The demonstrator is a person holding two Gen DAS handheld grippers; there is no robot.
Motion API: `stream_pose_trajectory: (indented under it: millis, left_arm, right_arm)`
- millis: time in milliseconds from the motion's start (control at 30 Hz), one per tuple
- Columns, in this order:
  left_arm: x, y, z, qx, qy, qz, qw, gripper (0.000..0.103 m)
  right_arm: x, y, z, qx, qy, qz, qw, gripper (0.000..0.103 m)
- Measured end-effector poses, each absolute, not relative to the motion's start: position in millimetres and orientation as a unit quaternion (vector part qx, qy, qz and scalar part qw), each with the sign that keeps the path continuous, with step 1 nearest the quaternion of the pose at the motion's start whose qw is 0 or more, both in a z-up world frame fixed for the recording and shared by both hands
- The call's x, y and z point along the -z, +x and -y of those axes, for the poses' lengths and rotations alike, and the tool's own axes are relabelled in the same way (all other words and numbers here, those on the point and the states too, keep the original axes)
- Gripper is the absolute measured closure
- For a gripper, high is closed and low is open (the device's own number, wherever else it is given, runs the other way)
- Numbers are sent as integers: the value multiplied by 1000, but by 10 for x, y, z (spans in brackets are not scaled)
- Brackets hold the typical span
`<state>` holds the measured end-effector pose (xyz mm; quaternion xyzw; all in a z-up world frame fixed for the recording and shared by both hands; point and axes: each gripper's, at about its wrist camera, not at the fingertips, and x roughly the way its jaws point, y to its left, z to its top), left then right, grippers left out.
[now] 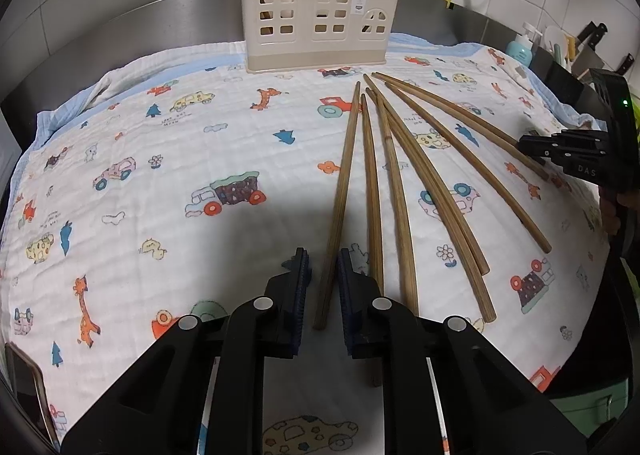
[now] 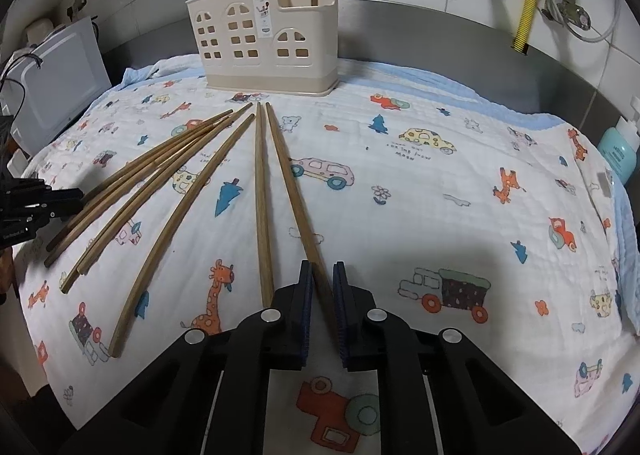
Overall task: Organize utensils
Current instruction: 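Move the right tool down to a chopstick and close its fingers on it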
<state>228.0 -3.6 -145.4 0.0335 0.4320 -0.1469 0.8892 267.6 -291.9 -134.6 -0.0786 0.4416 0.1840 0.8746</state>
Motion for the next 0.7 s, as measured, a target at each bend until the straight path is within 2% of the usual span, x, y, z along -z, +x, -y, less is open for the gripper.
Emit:
stream_pose_trajectory:
  millis: [700]
  left_arm:
    - [1471, 2291, 54, 143, 47, -437, 887, 88]
  right_arm:
    - [1340, 2636, 2842, -179, -114, -436, 875, 95]
